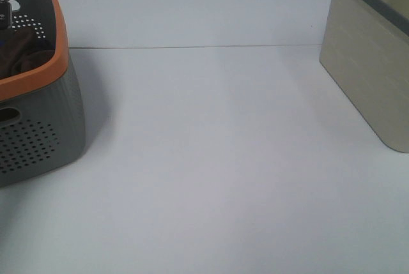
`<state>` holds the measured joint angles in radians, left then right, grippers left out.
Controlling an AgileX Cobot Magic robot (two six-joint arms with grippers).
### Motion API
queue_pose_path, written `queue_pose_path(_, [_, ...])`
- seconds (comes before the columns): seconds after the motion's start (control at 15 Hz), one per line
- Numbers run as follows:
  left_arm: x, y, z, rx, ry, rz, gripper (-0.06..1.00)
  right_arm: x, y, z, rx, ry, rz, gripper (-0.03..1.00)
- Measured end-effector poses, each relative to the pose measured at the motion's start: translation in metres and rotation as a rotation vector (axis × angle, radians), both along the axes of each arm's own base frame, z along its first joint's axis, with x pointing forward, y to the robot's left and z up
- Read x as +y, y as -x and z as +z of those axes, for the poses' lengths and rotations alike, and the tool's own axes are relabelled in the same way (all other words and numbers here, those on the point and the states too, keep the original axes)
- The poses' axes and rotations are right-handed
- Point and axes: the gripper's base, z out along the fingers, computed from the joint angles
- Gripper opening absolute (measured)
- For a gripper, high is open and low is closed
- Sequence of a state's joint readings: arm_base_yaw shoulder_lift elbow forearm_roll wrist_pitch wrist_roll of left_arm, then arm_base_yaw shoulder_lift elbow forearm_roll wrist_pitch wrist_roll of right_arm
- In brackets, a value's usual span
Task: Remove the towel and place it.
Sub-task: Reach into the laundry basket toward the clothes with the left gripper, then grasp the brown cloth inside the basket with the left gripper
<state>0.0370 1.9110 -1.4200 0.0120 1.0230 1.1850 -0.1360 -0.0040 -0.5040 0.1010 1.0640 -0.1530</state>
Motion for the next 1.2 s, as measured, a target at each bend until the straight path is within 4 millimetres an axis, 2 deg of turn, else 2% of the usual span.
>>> queue_pose_path(0.2, [0.0005,0.0003,-0.0042,-0.006,-0.005,0.006,0.81,0.0000,0.0000,0.0000,0.000,0.000,0.000,0.86])
queue_pose_path(0.27, [0.0001,-0.0001,-0.0065,0.001,-0.004,0.007,0.65,0.0000,0.0000,0.0000,0.000,0.000,0.000,0.86])
queue_pose_path(0.4, [-0.0009,-0.0006,-0.0096,0.010,-0.001,0.006,0.55,0.0000,0.0000,0.0000,0.000,0.000,0.000,0.86])
queue_pose_path(0.53, [-0.0050,-0.0008,-0.0100,0.011,0.007,0.001,0.52,0.0000,0.0000,0.0000,0.000,0.000,0.000,0.86])
queue_pose_path(1.2, [-0.0071,-0.0009,-0.0100,0.010,0.032,0.043,0.52,0.0000,0.0000,0.0000,0.000,0.000,0.000,0.86])
